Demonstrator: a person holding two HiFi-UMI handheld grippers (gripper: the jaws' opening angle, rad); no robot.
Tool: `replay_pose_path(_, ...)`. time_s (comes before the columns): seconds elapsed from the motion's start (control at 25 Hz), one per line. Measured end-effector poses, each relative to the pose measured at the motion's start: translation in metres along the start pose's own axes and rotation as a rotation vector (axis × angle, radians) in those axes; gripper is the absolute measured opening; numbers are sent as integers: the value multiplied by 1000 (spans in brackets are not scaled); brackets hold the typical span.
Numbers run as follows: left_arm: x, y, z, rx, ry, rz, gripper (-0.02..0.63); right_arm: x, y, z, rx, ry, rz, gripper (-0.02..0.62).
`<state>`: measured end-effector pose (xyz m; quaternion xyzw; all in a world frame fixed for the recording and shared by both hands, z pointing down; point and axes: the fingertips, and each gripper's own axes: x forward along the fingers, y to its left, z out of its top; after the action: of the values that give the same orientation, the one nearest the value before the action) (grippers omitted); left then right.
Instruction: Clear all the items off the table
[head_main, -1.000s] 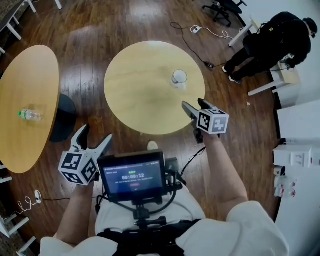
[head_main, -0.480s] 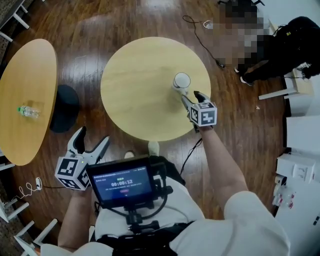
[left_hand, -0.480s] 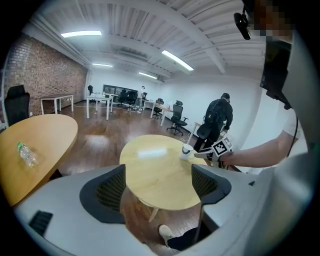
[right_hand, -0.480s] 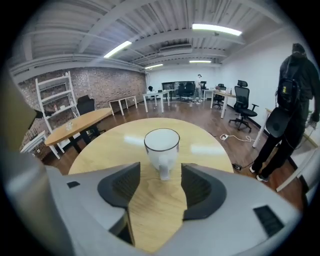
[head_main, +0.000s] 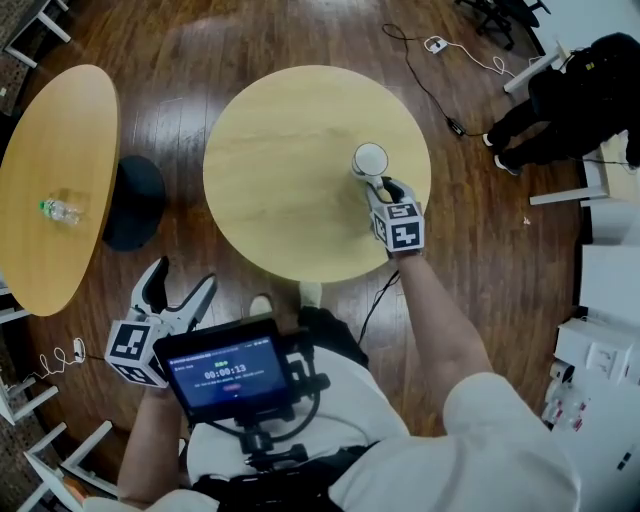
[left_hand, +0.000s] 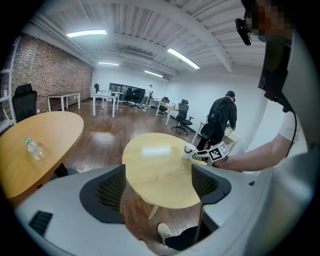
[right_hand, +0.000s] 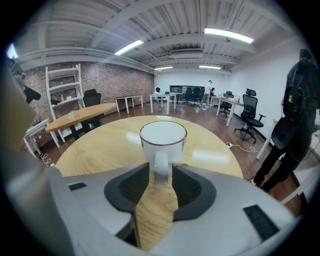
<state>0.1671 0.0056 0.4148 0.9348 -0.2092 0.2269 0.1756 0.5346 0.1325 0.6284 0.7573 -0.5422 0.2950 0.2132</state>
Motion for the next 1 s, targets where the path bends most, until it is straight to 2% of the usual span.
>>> replay_pose_path(0.28,-2,0,-2,-7,-1,15,416,3,0,1,-29,-42,-36,80)
replay_pose_path(0.72,0,1,-4,-6,7,18,416,6,4,4,-54,-69,-51,75)
replay_pose_path(1.0,-1,-2,-5,-7,13,20,416,-2,2,10,-9,-81,-46,63)
